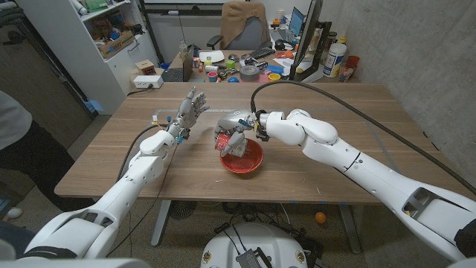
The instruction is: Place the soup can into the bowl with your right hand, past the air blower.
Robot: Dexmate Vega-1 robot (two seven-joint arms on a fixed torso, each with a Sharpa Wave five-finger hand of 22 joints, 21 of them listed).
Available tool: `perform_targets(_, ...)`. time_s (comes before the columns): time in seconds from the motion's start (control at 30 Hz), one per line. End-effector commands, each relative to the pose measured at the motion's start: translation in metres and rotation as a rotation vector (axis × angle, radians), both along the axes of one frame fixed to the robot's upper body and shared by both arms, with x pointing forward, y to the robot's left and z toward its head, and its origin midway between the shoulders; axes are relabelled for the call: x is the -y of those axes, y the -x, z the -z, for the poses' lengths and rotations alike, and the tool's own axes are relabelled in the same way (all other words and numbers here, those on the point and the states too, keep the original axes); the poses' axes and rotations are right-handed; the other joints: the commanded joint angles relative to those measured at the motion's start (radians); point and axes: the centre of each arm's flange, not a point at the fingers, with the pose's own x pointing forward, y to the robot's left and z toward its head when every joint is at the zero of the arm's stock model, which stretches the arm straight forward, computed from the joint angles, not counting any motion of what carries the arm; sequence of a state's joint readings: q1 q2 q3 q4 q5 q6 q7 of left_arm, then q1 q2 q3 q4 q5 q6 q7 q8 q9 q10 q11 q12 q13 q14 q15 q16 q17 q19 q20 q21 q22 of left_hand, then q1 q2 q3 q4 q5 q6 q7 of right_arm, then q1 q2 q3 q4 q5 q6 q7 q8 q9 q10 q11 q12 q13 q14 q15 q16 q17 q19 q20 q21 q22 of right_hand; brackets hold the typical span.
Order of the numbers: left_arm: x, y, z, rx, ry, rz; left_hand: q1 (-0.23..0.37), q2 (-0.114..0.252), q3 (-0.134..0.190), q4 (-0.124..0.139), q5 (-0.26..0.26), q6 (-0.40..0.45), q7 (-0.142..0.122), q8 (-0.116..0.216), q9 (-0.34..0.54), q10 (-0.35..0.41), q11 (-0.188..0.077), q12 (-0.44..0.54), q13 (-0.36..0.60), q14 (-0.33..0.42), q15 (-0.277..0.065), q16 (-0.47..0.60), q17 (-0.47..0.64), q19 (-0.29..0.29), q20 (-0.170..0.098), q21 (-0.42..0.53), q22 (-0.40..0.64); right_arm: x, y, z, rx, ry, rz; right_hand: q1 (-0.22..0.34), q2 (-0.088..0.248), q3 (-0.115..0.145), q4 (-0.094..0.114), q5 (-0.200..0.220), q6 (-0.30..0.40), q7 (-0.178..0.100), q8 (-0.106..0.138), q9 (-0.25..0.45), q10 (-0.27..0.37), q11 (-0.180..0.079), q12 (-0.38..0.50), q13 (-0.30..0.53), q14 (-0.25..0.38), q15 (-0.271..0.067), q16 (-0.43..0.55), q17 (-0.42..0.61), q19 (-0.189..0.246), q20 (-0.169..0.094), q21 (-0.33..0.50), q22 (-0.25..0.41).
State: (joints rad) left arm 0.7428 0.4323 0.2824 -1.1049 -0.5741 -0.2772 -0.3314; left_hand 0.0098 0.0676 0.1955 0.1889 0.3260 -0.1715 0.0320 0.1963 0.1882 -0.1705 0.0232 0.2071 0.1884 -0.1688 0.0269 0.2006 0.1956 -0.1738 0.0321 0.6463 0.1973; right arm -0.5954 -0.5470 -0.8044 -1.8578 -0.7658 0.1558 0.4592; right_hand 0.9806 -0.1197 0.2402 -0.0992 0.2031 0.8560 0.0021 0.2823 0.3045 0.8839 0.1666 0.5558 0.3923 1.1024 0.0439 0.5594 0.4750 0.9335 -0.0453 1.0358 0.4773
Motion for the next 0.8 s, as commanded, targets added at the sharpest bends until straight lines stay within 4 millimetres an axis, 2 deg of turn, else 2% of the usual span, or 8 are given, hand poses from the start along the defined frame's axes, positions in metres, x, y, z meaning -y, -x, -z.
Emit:
perform_targets(0.03, -0.0019, -0.0053, -0.0001, -0.002, 0.004, 0.003, -0.005, 0.103, -0.004, 0.0, 0.004, -0.218, -0.005, -0.002, 0.004, -0.231, 0.0, 0.002, 0.005, -0.176, 0.006, 0.002, 0.003, -0.119, 0.003, -0.002, 0.004, -0.0036, -0.0109, 0.0076, -0.013, -0.004, 0.002, 0.289, 0.294, 0.09, 0.082, 0.005, 0.013, 0.003, -0.003, 0.003, 0.187, -0.184, 0.012, 0.002, 0.241, -0.265, 0.006, 0.003, 0.069, -0.179, 0.007, -0.001)
perform_targets(0.5, -0.0019, -0.0096, -0.0002, -0.008, 0.003, 0.008, -0.006, 0.103, -0.005, 0.001, 0.004, -0.217, -0.006, -0.001, 0.004, -0.231, 0.002, 0.002, 0.005, -0.175, 0.006, 0.003, 0.003, -0.12, 0.006, -0.003, 0.005, -0.0076, -0.0178, 0.017, 0.0, 0.029, 0.021, 0.289, 0.294, 0.09, 0.083, 0.005, 0.016, 0.003, -0.007, 0.004, 0.185, -0.184, 0.011, 0.003, 0.24, -0.264, 0.005, 0.005, 0.066, -0.179, 0.011, -0.008)
perform_targets(0.7, -0.0017, -0.0095, -0.0021, -0.002, 0.004, 0.01, -0.006, 0.103, -0.006, 0.001, 0.004, -0.216, -0.007, -0.001, 0.004, -0.23, 0.001, 0.002, 0.005, -0.174, 0.007, 0.003, 0.003, -0.119, 0.007, -0.003, 0.005, -0.007, -0.0173, 0.0155, -0.004, 0.035, 0.032, 0.281, 0.289, 0.086, 0.089, 0.004, -0.01, -0.012, -0.025, 0.002, 0.167, -0.193, 0.0, 0.0, 0.223, -0.263, -0.007, -0.001, 0.055, -0.179, 0.016, -0.012)
perform_targets(0.8, -0.0014, -0.0094, -0.0027, 0.0, 0.003, 0.011, -0.006, 0.103, -0.006, 0.001, 0.005, -0.216, -0.007, -0.001, 0.004, -0.23, 0.001, 0.002, 0.005, -0.174, 0.007, 0.003, 0.003, -0.119, 0.007, -0.003, 0.005, -0.0072, -0.0178, 0.0162, -0.01, 0.046, 0.041, 0.279, 0.289, 0.085, 0.09, 0.004, -0.036, -0.01, -0.041, -0.001, 0.166, -0.192, -0.004, -0.005, 0.22, -0.265, -0.014, -0.007, 0.056, -0.179, 0.03, -0.004)
